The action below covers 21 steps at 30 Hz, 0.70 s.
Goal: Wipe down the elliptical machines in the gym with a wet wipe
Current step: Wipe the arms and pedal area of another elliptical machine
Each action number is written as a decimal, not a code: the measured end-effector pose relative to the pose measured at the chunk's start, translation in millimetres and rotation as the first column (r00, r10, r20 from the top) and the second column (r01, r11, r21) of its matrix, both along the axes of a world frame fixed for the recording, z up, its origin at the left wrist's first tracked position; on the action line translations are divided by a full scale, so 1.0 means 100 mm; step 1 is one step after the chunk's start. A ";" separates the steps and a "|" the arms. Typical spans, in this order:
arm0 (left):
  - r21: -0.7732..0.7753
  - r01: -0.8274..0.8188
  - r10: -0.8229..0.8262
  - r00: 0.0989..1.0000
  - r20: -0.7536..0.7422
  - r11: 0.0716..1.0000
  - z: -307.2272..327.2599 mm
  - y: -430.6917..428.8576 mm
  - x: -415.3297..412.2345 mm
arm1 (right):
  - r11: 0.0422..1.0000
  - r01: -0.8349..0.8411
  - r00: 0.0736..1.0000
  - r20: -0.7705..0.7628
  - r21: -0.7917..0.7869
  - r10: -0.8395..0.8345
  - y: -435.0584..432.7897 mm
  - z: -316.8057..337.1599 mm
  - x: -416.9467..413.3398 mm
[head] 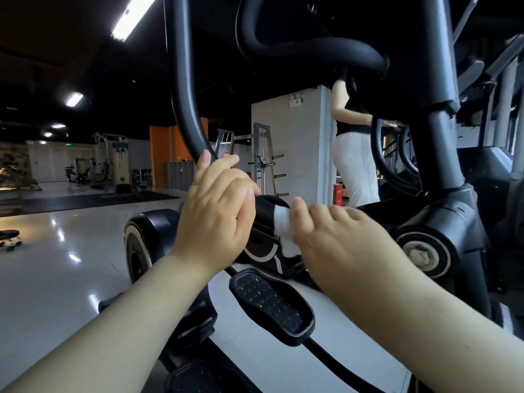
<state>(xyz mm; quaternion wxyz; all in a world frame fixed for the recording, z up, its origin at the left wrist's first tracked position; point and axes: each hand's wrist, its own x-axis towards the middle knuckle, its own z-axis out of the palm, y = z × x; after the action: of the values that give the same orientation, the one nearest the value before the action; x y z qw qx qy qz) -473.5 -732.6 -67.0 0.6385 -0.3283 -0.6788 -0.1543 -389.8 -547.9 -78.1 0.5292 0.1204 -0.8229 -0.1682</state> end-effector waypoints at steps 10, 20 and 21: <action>-0.040 -0.045 0.046 0.999 0.021 0.998 0.01 -0.04 0.06 | 0.998 -0.042 0.997 -0.062 -0.048 0.039 -0.35 0.00 -0.17; -0.077 -0.086 0.083 0.996 -0.031 0.993 0.02 -0.10 0.07 | 1.000 0.006 1.000 -0.027 -0.002 -0.006 0.06 0.10 0.23; -0.067 -0.081 0.079 0.996 -0.032 0.994 0.01 -0.09 0.07 | 0.999 0.044 0.999 0.004 0.017 -0.044 0.00 0.11 0.20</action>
<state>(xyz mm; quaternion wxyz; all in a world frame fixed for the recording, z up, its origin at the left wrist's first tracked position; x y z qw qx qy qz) -466.4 -741.5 -65.6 0.6423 -0.3247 -0.6870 -0.1005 -369.9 -547.6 -67.4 0.5226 0.1071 -0.8250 -0.1864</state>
